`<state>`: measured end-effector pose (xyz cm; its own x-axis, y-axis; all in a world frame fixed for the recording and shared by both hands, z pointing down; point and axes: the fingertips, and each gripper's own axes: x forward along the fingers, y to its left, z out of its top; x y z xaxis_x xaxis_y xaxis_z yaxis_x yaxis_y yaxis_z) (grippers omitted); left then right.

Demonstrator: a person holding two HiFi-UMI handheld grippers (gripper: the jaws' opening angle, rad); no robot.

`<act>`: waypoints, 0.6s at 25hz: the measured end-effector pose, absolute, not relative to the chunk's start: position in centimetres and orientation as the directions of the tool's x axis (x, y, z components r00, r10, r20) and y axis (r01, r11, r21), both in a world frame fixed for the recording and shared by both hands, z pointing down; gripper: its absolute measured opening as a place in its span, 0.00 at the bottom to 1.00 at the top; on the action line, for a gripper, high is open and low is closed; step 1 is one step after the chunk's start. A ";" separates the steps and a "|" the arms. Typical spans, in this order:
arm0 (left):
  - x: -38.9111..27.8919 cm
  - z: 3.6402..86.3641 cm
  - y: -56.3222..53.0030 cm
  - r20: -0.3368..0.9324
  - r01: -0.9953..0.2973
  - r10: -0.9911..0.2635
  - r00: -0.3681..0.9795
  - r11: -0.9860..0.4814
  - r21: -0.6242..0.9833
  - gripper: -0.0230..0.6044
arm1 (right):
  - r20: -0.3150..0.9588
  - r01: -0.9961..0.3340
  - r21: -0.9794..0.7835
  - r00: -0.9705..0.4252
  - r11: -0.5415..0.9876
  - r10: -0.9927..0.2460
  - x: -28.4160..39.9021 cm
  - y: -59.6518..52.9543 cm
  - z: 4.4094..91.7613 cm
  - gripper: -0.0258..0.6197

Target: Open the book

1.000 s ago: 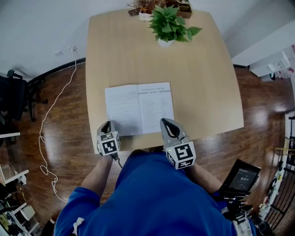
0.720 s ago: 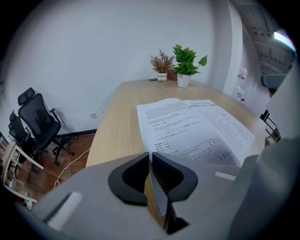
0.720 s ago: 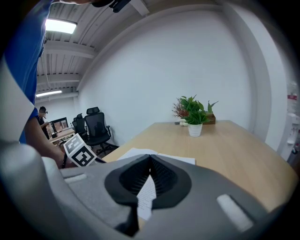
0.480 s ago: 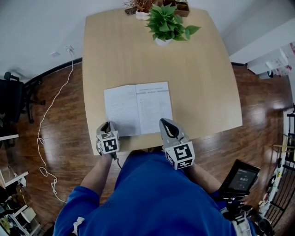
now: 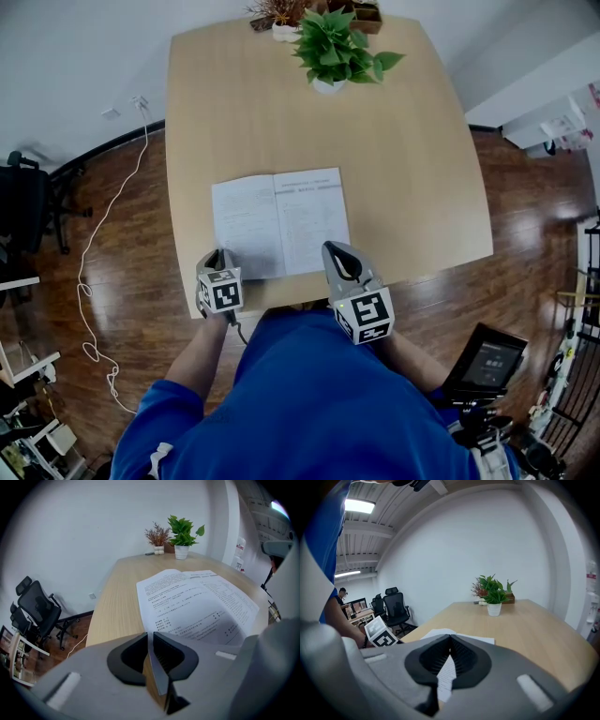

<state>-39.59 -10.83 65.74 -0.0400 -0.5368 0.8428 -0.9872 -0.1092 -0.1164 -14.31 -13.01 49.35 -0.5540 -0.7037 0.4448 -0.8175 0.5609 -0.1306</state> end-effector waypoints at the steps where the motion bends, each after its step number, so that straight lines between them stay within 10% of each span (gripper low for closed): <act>1: -39.6 65.7 -10.8 0.844 -0.985 -0.535 -0.043 -0.118 -0.126 0.11 | 0.444 -0.817 -0.131 -0.555 0.562 -0.703 -14.3 -13.0 49.4 0.04; 15: -40.1 65.4 -10.8 0.827 -0.975 -0.557 -0.074 -0.132 -0.176 0.20 | 0.433 -0.812 -0.130 -0.562 0.568 -0.704 -14.4 -12.9 49.3 0.04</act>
